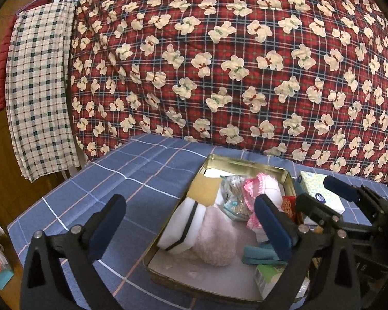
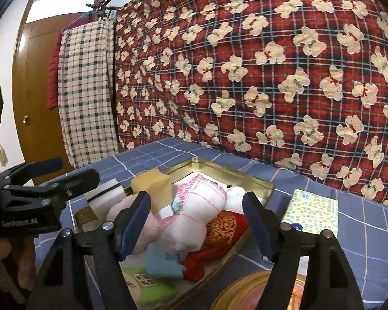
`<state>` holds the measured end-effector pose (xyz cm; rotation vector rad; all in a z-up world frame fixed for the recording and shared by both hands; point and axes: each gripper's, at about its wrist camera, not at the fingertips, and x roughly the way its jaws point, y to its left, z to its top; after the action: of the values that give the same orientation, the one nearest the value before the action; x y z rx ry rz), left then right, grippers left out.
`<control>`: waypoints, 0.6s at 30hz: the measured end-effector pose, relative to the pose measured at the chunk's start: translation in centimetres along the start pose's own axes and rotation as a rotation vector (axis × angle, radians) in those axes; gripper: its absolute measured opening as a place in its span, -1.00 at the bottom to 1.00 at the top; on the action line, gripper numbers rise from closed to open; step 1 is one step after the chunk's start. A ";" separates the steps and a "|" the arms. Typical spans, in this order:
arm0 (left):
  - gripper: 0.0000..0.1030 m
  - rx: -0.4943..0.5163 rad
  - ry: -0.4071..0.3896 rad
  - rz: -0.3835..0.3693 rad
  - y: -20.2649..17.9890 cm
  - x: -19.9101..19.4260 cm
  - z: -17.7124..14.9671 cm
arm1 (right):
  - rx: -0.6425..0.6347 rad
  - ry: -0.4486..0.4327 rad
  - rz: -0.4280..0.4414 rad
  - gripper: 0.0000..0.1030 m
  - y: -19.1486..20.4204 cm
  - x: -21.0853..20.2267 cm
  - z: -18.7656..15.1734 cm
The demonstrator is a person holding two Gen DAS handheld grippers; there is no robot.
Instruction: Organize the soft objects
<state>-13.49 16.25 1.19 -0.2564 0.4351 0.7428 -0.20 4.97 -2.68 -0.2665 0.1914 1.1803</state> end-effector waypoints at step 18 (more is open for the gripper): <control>0.96 0.010 0.008 -0.007 -0.2 -0.1 -0.4 | 0.043 -0.056 -0.030 0.47 -1.0 -1.1 0.5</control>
<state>-13.51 15.90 0.87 -0.2513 0.4453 0.7325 0.32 3.81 -1.80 -0.1974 0.1628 1.1512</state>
